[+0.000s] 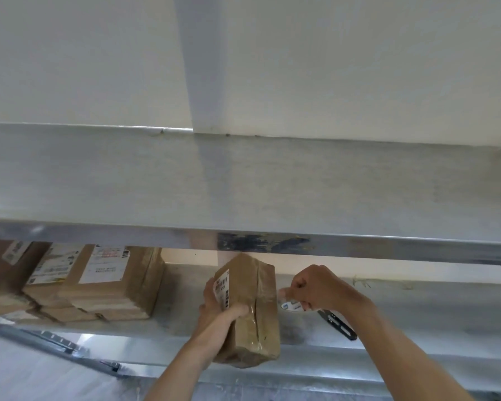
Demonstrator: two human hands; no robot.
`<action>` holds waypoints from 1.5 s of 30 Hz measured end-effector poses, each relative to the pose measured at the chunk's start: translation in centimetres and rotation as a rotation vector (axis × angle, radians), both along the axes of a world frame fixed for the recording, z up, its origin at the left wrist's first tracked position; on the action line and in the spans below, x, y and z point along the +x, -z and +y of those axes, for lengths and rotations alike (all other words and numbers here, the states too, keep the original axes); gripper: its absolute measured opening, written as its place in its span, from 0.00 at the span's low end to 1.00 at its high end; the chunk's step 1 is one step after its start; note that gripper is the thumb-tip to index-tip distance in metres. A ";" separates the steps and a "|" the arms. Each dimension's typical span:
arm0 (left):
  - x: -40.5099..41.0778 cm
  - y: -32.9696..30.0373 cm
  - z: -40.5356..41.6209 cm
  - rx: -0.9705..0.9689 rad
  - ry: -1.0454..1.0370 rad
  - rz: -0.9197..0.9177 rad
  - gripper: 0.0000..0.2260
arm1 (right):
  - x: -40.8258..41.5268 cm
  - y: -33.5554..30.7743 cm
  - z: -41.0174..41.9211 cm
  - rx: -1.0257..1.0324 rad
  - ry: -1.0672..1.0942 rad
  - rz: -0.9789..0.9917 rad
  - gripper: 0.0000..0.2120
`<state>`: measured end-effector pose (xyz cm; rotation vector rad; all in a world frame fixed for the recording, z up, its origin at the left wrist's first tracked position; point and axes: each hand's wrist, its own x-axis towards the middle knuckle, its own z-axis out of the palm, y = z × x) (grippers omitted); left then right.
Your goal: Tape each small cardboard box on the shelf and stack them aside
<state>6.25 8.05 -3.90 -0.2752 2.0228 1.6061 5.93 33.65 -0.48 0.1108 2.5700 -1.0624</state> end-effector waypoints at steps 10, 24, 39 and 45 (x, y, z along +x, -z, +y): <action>0.0 1.2 -1.1 0.202 -0.008 -0.163 0.35 | -1.0 1.3 -2.7 0.031 -0.021 -0.017 0.20; 0.7 -2.4 5.5 -0.855 0.340 0.159 0.57 | -1.6 0.8 -4.2 0.115 -0.099 0.018 0.29; -0.3 -2.3 1.5 -0.653 0.166 0.133 0.55 | -1.0 1.7 -1.3 0.013 -0.066 0.048 0.21; -0.4 -2.0 0.2 -0.313 0.093 0.098 0.50 | -0.9 1.5 -0.5 0.015 -0.051 0.043 0.22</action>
